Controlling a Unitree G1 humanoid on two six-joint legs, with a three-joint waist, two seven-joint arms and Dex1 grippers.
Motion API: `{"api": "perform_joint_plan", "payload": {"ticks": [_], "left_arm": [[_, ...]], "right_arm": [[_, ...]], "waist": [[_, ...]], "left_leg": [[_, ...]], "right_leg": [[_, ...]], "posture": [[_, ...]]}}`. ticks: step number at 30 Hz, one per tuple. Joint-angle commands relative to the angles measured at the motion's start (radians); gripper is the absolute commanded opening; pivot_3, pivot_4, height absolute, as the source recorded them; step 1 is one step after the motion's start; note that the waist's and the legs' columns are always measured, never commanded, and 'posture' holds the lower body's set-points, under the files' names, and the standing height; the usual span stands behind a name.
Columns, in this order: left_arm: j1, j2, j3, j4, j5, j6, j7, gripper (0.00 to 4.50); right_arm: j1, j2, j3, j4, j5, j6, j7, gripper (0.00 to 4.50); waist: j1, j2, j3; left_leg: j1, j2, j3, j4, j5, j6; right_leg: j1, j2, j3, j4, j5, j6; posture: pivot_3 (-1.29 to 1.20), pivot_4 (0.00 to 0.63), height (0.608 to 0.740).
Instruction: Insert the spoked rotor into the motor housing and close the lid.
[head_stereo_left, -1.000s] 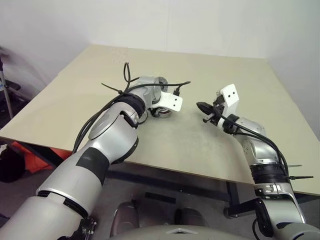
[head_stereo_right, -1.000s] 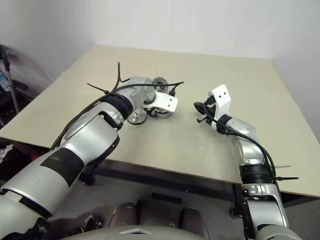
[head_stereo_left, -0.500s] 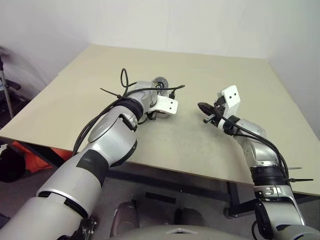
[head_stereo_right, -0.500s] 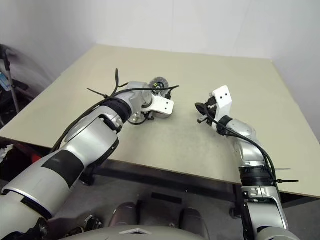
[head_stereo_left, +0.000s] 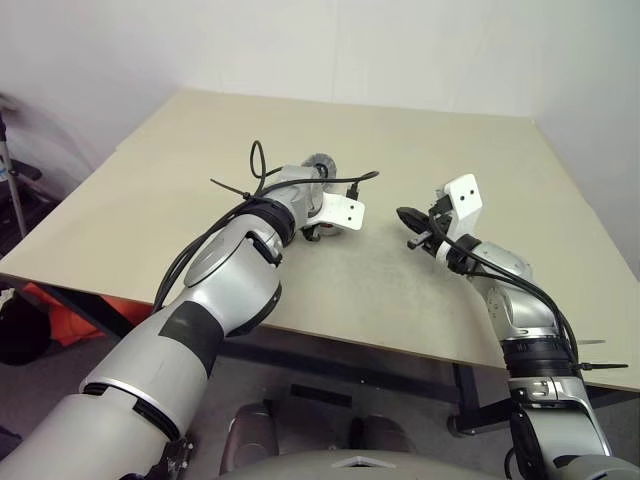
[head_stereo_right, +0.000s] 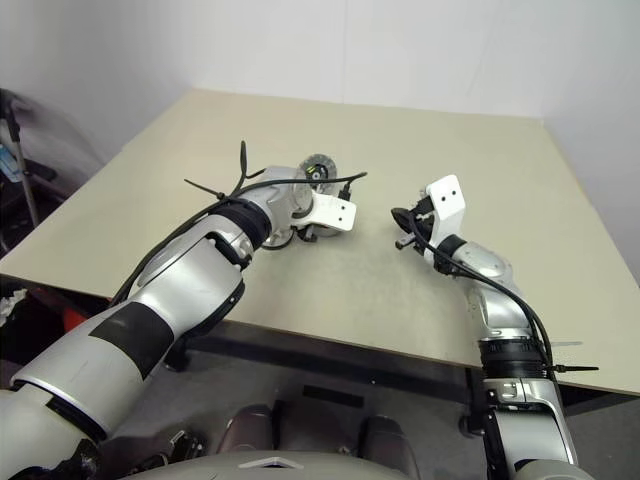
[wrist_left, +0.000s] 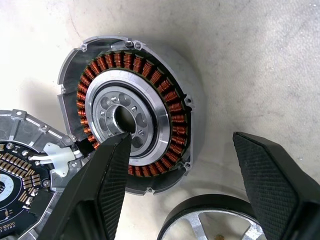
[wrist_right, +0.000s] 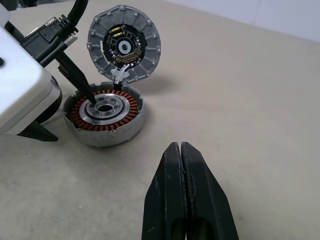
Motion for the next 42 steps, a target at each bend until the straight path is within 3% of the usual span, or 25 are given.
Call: {"api": "perform_joint_plan", "payload": {"ticks": [1, 5, 11, 12, 14, 19, 31, 42], "left_arm": [[-0.008, 0.012, -0.001, -0.007, 0.01, -0.009, -0.015, 3.47], [-0.006, 0.013, -0.003, -0.007, 0.014, -0.011, -0.019, 2.22], [-0.001, 0.017, -0.01, -0.008, 0.02, -0.02, -0.029, 2.22], [0.0, 0.017, -0.011, -0.008, 0.02, -0.02, -0.029, 2.05], [0.0, 0.017, -0.01, -0.008, 0.02, -0.022, -0.034, 1.63], [0.003, 0.019, -0.013, -0.009, 0.024, -0.025, -0.036, 0.1], [0.002, 0.016, -0.006, -0.012, 0.024, -0.036, -0.032, 0.1], [-0.035, -0.06, 0.081, -0.041, -0.073, -0.072, -0.198, 0.1]], "right_arm": [[-0.015, -0.003, -0.032, -0.047, 0.016, -0.015, -0.009, 0.0], [-0.021, -0.002, -0.032, -0.041, 0.013, -0.018, -0.011, 0.0], [-0.026, -0.002, -0.032, -0.035, 0.012, -0.02, -0.013, 0.0], [-0.026, -0.003, -0.032, -0.034, 0.013, -0.021, -0.014, 0.0], [-0.027, -0.003, -0.032, -0.034, 0.013, -0.021, -0.017, 0.0], [-0.027, -0.003, -0.033, -0.034, 0.012, -0.022, -0.022, 0.0], [-0.028, -0.005, -0.033, -0.03, 0.009, -0.023, -0.027, 0.0], [-0.039, -0.002, -0.023, -0.014, 0.001, -0.029, -0.021, 0.0]], "waist": [[0.0, 0.0, 0.0], [0.0, 0.0, 0.0], [0.0, 0.0, 0.0], [0.0, 0.0, 0.0], [-0.001, 0.0, 0.0], [-0.001, 0.001, 0.0], [-0.002, 0.001, 0.001], [0.005, 0.001, 0.001]], "left_leg": [[0.0, 0.0, 0.0, 0.0, 0.0, 0.0], [0.0, 0.0, 0.0, 0.0, 0.0, 0.0], [0.0, 0.0, 0.0, 0.0, 0.0, 0.0], [0.0, 0.0, 0.0, 0.0, 0.0, 0.0], [0.0, 0.0, 0.0, 0.0, 0.0, 0.0], [0.002, 0.0, 0.0, -0.001, 0.0, 0.0], [0.002, 0.0, 0.0, -0.002, -0.001, 0.001], [-0.001, 0.0, 0.0, -0.003, -0.001, 0.002]], "right_leg": [[0.0, 0.0, 0.0, 0.0, 0.0, 0.0], [0.0, 0.0, 0.0, 0.0, 0.0, 0.0], [0.0, 0.0, 0.0, 0.0, 0.0, 0.0], [0.0, 0.0, 0.0, 0.0, 0.0, 0.0], [0.0, 0.0, 0.0, 0.0, 0.0, 0.0], [0.002, -0.001, 0.0, -0.001, 0.0, 0.0], [0.002, -0.001, 0.0, -0.001, 0.0, 0.0], [0.001, -0.002, -0.001, -0.003, 0.0, 0.0]], "posture": [[0.0, 0.0, 0.74], [0.0, 0.0, 0.74], [0.0, 0.0, 0.74], [0.0, 0.0, 0.74], [0.0, 0.0, 0.74], [0.0, 0.0, 0.74], [0.0, 0.0, 0.74], [0.0, 0.0, 0.74]]}}
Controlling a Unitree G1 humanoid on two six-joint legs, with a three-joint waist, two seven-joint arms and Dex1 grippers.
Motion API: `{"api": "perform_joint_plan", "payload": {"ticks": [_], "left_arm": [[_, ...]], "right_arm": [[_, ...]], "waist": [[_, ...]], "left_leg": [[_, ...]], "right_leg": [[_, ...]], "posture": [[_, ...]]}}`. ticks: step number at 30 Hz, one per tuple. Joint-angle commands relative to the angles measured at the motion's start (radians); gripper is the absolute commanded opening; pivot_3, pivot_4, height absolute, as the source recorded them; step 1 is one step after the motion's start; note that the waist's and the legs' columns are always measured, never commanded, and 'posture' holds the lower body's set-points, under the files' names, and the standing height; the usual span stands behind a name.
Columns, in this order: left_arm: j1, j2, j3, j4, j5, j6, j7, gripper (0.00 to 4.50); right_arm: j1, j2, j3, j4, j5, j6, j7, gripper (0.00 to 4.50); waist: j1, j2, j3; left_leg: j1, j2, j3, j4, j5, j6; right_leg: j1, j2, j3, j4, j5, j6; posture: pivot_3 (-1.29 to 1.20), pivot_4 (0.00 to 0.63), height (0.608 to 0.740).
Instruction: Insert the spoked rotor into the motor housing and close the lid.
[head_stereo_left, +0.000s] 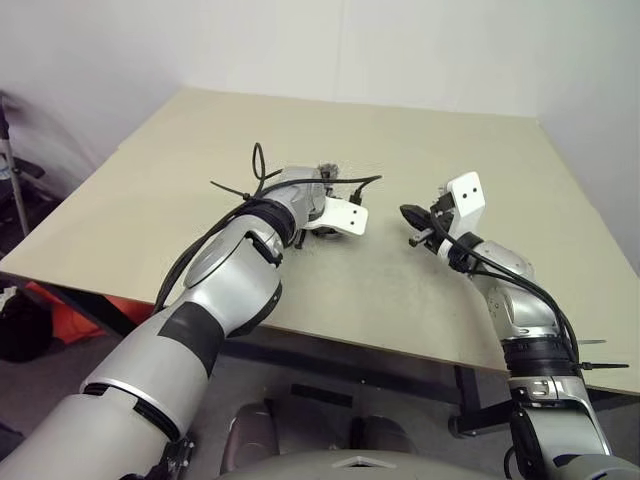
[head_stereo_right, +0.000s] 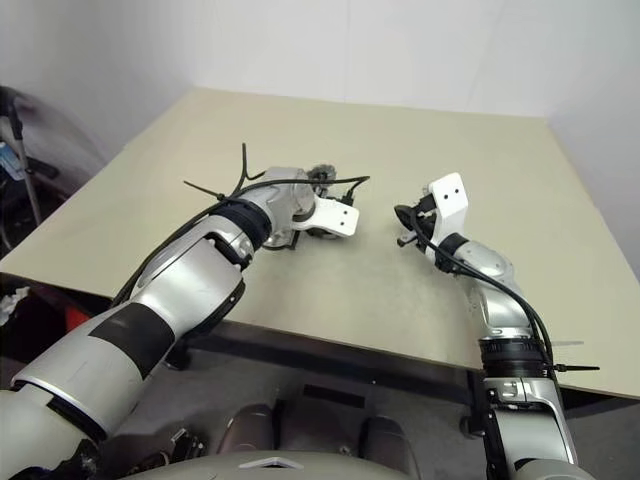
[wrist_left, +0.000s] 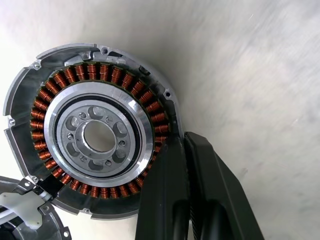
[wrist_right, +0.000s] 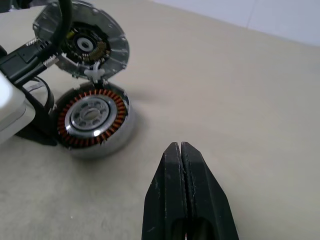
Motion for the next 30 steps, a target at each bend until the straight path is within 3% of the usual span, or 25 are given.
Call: {"api": "perform_joint_plan", "payload": {"ticks": [1, 10, 21, 26, 30], "left_arm": [[-0.034, -0.041, 0.04, -0.037, -0.051, -0.038, -0.068, 0.1], [-0.048, -0.079, 0.087, -0.062, -0.107, -0.058, -0.197, 0.1], [-0.031, -0.049, 0.064, -0.071, -0.094, -0.103, -0.253, 0.1], [-0.027, -0.046, 0.078, -0.076, -0.105, -0.081, -0.232, 1.56], [-0.032, -0.044, 0.092, -0.08, -0.126, -0.071, -0.259, 1.56]], "right_arm": [[-0.03, -0.002, -0.019, -0.013, 0.004, -0.023, -0.001, 0.0], [-0.036, -0.003, -0.02, 0.0, 0.0, -0.032, -0.001, 0.0], [-0.043, -0.005, -0.021, 0.01, -0.002, -0.041, 0.001, 0.0], [-0.053, -0.003, -0.016, 0.022, -0.003, -0.046, 0.004, 0.0], [-0.058, 0.0, -0.013, 0.029, -0.004, -0.049, 0.006, 0.0]], "waist": [[0.003, 0.0, 0.0], [0.004, 0.002, 0.001], [0.002, 0.005, 0.003], [0.001, 0.005, 0.003], [0.001, 0.005, 0.003]], "left_leg": [[0.0, 0.0, 0.0, 0.0, 0.0, 0.0], [-0.002, -0.002, 0.0, -0.001, -0.002, 0.003], [-0.003, -0.003, 0.0, -0.001, -0.001, 0.004], [-0.003, -0.004, 0.0, -0.001, 0.001, 0.007], [-0.004, -0.006, 0.0, -0.001, 0.002, 0.008]], "right_leg": [[0.0, -0.001, 0.0, 0.0, 0.0, 0.0], [0.0, -0.008, -0.003, 0.0, -0.001, 0.003], [0.0, -0.011, -0.005, 0.001, -0.002, 0.003], [0.0, -0.013, -0.006, 0.001, -0.002, 0.003], [0.0, -0.015, -0.006, 0.002, -0.002, 0.003]], "posture": [[0.0, 0.0, 0.74], [0.0, 0.0, 0.74], [0.0, 0.0, 0.74], [0.0, 0.0, 0.74], [0.0, 0.0, 0.74]]}}
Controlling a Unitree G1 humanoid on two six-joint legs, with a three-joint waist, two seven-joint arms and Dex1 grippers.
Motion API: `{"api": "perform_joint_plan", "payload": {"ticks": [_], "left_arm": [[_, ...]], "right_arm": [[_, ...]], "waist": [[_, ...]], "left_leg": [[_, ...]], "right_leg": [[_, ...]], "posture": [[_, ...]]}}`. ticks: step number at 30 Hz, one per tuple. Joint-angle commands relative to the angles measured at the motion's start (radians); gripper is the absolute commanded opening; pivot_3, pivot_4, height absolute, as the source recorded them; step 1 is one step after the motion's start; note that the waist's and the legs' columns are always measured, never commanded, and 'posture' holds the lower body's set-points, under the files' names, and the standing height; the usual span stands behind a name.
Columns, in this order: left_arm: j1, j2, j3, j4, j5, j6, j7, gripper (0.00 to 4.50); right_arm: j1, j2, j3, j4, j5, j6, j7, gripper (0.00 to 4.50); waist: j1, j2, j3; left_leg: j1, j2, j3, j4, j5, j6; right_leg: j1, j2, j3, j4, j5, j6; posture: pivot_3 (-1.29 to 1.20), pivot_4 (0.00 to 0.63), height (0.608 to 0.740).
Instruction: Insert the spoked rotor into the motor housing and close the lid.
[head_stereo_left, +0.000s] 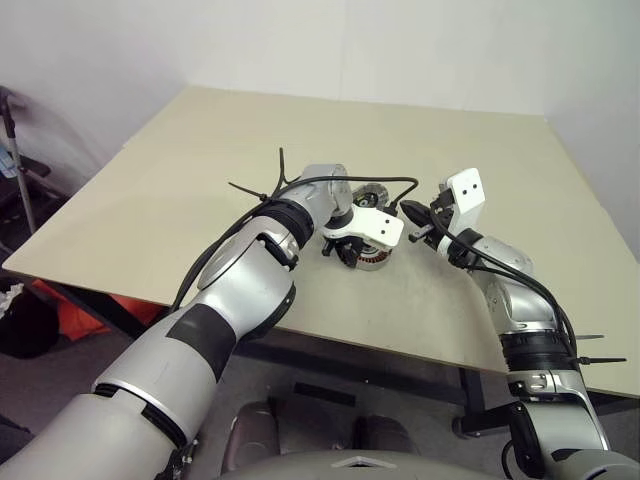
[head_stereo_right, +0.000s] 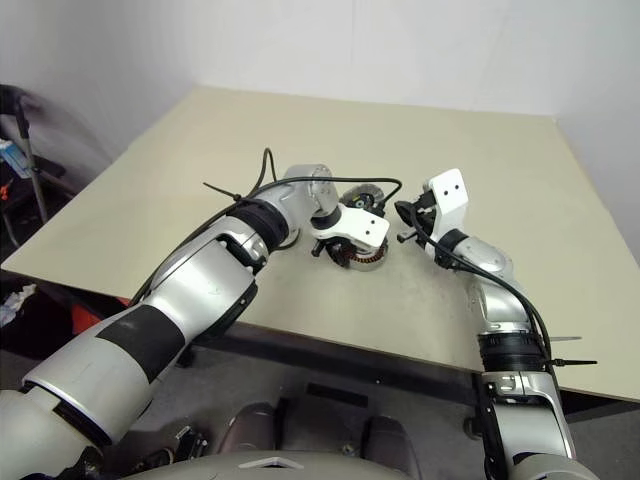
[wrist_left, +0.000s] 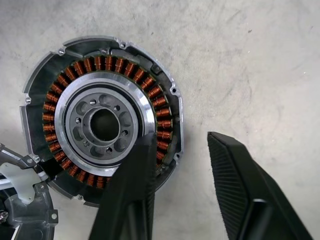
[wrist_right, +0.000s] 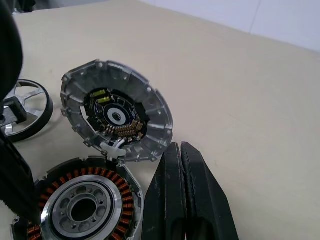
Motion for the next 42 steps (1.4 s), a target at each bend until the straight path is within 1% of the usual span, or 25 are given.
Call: {"api": "perform_joint_plan", "payload": {"ticks": [1, 5, 7, 9, 11, 14, 16, 18, 22, 26, 29, 34, 37, 40, 42], "left_arm": [[-0.025, 0.004, 0.038, -0.037, -0.048, 0.017, -0.03, 1.56], [-0.043, 0.0, 0.109, -0.067, -0.13, 0.043, -0.061, 1.56], [-0.054, 0.006, 0.182, -0.096, -0.206, 0.076, -0.058, 1.56], [-0.05, 0.028, 0.241, -0.128, -0.266, 0.096, -0.057, 1.56], [-0.032, 0.057, 0.272, -0.167, -0.302, 0.115, -0.067, 1.56], [0.032, 0.12, 0.338, -0.279, -0.394, 0.171, -0.102, 1.56], [0.096, 0.164, 0.382, -0.376, -0.451, 0.181, -0.086, 1.56], [0.168, 0.206, 0.434, -0.495, -0.519, 0.254, -0.069, 1.56], [0.404, 0.299, 0.541, -0.824, -0.648, 0.414, 0.016, 1.56], [0.597, 0.346, 0.626, -1.074, -0.761, 0.599, 0.14, 1.56], [0.709, 0.378, 0.672, -1.19, -0.835, 0.699, 0.203, 1.56], [0.855, 0.433, 0.732, -1.27, -0.912, 0.748, 0.284, 1.56], [0.911, 0.474, 0.753, -1.219, -0.9, 0.694, 0.33, 1.56], [0.93, 0.5, 0.774, -1.163, -0.903, 0.653, 0.363, 1.56], [0.946, 0.513, 0.765, -1.134, -0.895, 0.625, 0.37, 1.58]], "right_arm": [[-0.033, 0.0, -0.013, -0.006, 0.002, -0.026, 0.004, 0.0], [-0.041, -0.003, -0.011, 0.006, -0.003, -0.032, 0.007, 0.0], [-0.044, -0.003, -0.021, 0.01, -0.001, -0.036, -0.001, 0.0], [-0.043, -0.009, -0.028, 0.018, -0.005, -0.036, -0.009, 0.0], [-0.038, -0.017, -0.031, 0.024, -0.013, -0.036, -0.015, 0.0], [-0.015, -0.03, -0.048, 0.008, -0.003, -0.033, -0.01, 0.0], [0.003, -0.039, -0.054, -0.003, -0.001, -0.033, -0.007, 0.0], [0.025, -0.046, -0.067, -0.022, 0.003, -0.03, -0.006, 0.0], [0.087, -0.062, -0.111, -0.06, 0.014, -0.016, -0.02, 0.0], [0.144, -0.063, -0.141, -0.088, 0.006, -0.028, -0.044, 0.0], [0.178, -0.065, -0.147, -0.086, -0.009, -0.067, -0.046, 0.0], [0.195, -0.074, -0.148, -0.09, 0.038, -0.023, 0.005, 0.0], [0.197, -0.073, -0.143, -0.086, 0.036, -0.017, 0.009, 0.0], [0.19, -0.069, -0.14, -0.065, 0.03, -0.025, 0.003, 0.0], [0.185, -0.067, -0.142, -0.045, 0.026, -0.029, -0.004, 0.39]], "waist": [[0.0, 0.0, 0.0], [0.0, 0.0, 0.0], [0.0, 0.0, 0.0], [0.0, 0.0, 0.0], [-0.004, 0.001, 0.0], [-0.007, 0.004, 0.002], [-0.007, 0.004, 0.002], [-0.008, 0.005, 0.003], [-0.009, 0.006, 0.003], [-0.009, 0.006, 0.003], [-0.01, 0.006, 0.003], [-0.023, 0.007, 0.003], [-0.036, 0.007, 0.003], [-0.04, 0.007, 0.003], [-0.04, 0.007, 0.003]], "left_leg": [[0.0, 0.0, 0.0, 0.0, 0.0, 0.0], [0.0, 0.0, 0.0, 0.0, 0.001, 0.001], [0.0, 0.0, 0.0, 0.0, 0.001, 0.001], [0.0, 0.0, 0.0, 0.0, 0.001, 0.001], [0.0, 0.0, 0.0, 0.0, 0.001, 0.001], [0.0, 0.0, 0.0, 0.0, -0.001, 0.004], [0.0, 0.0, 0.0, 0.0, -0.001, 0.004], [0.0, 0.001, 0.001, -0.001, -0.001, 0.004], [-0.002, 0.002, 0.001, -0.001, -0.001, 0.005], [-0.003, 0.003, 0.001, 0.0, -0.001, 0.005], [-0.005, 0.008, 0.003, 0.0, 0.002, 0.004], [-0.004, 0.007, 0.005, -0.001, 0.003, 0.002], [-0.004, 0.008, 0.005, -0.001, 0.004, 0.002], [-0.004, 0.007, 0.005, -0.001, 0.004, 0.002], [-0.004, 0.007, 0.005, -0.001, 0.005, 0.002]], "right_leg": [[0.0, 0.0, 0.0, 0.0, 0.0, 0.0], [0.0, 0.0, 0.0, 0.0, 0.0, 0.0], [0.0, 0.0, -0.001, 0.0, 0.0, 0.0], [0.0, 0.0, -0.001, 0.0, 0.0, 0.0], [0.0, 0.0, -0.001, 0.001, 0.0, 0.0], [0.0, 0.0, -0.001, 0.001, 0.0, 0.0], [0.0, 0.0, -0.001, 0.001, 0.0, 0.0], [0.0, 0.0, -0.002, 0.001, 0.0, 0.0], [-0.001, 0.0, -0.003, 0.001, 0.0, 0.0], [-0.001, 0.0, -0.006, 0.001, -0.001, -0.001], [0.001, 0.0, -0.013, 0.001, -0.002, -0.003], [0.001, 0.0, -0.015, 0.002, -0.004, -0.002], [0.001, 0.0, -0.016, 0.002, -0.004, -0.002], [0.001, 0.0, -0.016, 0.002, -0.004, -0.002], [0.001, 0.0, -0.016, 0.002, -0.004, -0.002]], "posture": [[0.0, 0.0, 0.74], [0.0, 0.0, 0.74], [0.0, 0.0, 0.74], [0.0, 0.0, 0.74], [0.0, 0.0, 0.74], [0.0, 0.0, 0.74], [0.0, 0.0, 0.74], [0.0, 0.0, 0.74], [0.0, 0.0, 0.74], [0.0, 0.0, 0.74], [0.0, 0.0, 0.74], [0.0, 0.0, 0.74], [0.0, 0.0, 0.74], [0.0, 0.0, 0.74], [0.0, 0.0, 0.74]]}}
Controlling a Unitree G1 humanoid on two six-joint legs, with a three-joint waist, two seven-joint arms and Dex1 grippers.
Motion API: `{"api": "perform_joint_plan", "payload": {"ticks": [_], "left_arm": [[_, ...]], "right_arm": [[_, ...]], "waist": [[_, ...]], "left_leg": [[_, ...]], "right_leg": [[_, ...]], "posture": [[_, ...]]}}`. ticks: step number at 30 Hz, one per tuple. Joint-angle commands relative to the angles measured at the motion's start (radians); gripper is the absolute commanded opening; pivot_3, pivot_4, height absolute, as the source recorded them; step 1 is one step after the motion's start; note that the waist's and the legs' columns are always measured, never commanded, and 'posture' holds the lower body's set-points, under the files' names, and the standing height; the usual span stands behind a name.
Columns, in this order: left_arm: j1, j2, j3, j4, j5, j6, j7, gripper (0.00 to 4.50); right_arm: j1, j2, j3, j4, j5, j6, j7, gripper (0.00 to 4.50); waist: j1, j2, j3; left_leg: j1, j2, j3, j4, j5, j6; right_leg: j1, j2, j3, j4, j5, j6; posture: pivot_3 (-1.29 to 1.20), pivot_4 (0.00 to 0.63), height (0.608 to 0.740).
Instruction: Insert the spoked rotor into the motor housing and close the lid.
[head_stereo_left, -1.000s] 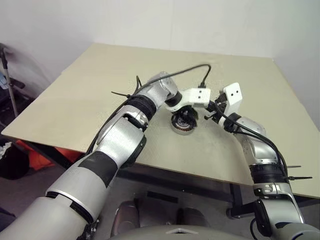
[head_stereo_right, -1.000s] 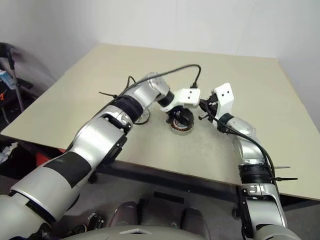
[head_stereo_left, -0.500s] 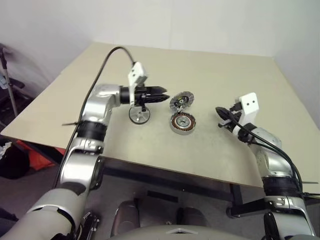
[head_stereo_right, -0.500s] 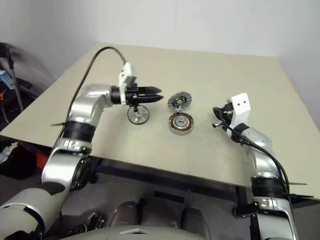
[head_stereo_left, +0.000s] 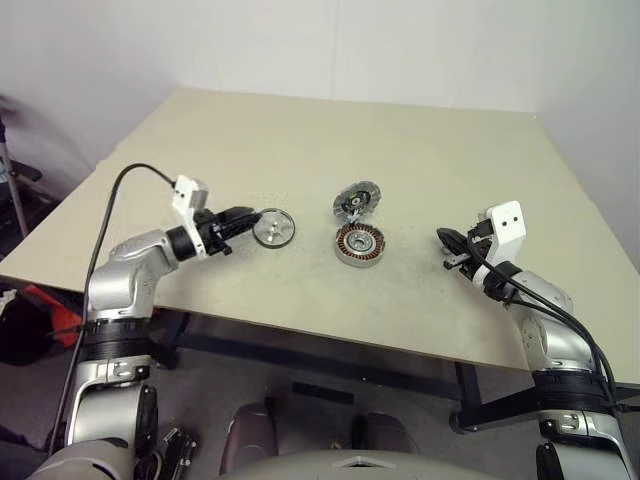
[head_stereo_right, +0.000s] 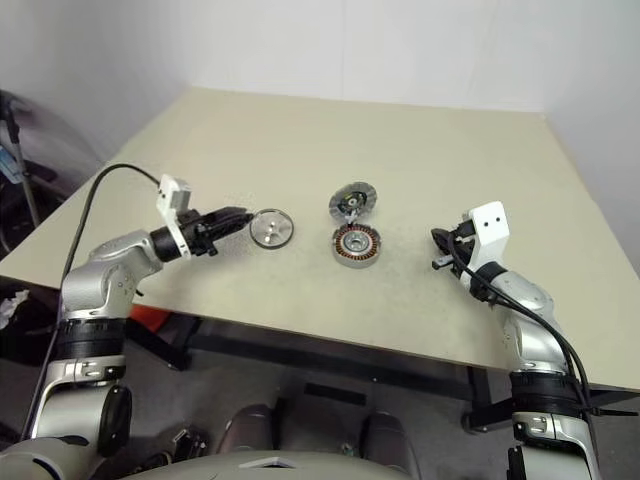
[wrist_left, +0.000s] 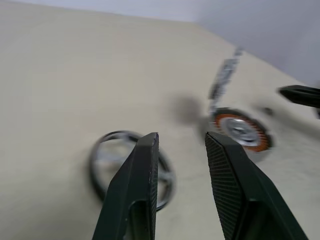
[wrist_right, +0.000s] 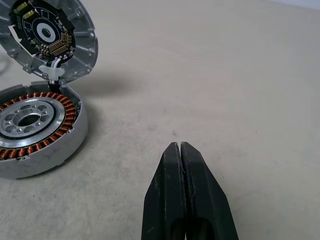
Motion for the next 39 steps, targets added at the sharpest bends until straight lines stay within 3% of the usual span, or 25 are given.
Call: {"api": "perform_joint_plan", "payload": {"ticks": [1, 6, 19, 39], "left_arm": [[0.018, 0.025, 0.009, 0.025, -0.013, -0.057, 0.015, 1.58], [0.044, 0.024, -0.015, 0.029, -0.008, -0.084, 0.046, 1.58], [0.031, 0.005, -0.078, -0.056, -0.049, -0.079, 0.076, 1.58], [0.035, 0.008, -0.096, -0.094, -0.08, -0.061, 0.124, 1.58]], "right_arm": [[-0.022, -0.007, -0.021, 0.01, 0.0, -0.019, -0.017, 0.57], [-0.013, -0.018, -0.012, 0.023, -0.007, -0.014, -0.013, 2.13], [-0.051, -0.094, 0.003, 0.159, -0.075, 0.047, -0.027, 2.13], [-0.106, -0.059, 0.06, 0.162, -0.094, 0.109, -0.034, 2.13]], "waist": [[0.0, 0.0, 0.0], [0.002, 0.0, 0.0], [0.001, 0.0, 0.0], [0.001, 0.0, 0.0]], "left_leg": [[0.0, 0.0, 0.0, 0.0, 0.0, 0.0], [-0.001, 0.0, 0.0, 0.0, 0.0, 0.0], [0.001, 0.0, 0.0, 0.001, 0.001, 0.0], [0.001, 0.0, 0.0, 0.002, 0.003, -0.003]], "right_leg": [[0.0, 0.0, 0.0, 0.0, 0.0, 0.0], [0.0, 0.0, 0.0, 0.0, -0.001, 0.001], [0.002, 0.0, 0.0, 0.001, -0.001, 0.001], [0.002, 0.0, 0.0, 0.003, -0.001, 0.001]], "posture": [[0.0, 0.0, 0.74], [0.0, 0.0, 0.74], [0.0, 0.0, 0.74], [0.0, 0.0, 0.74]]}}
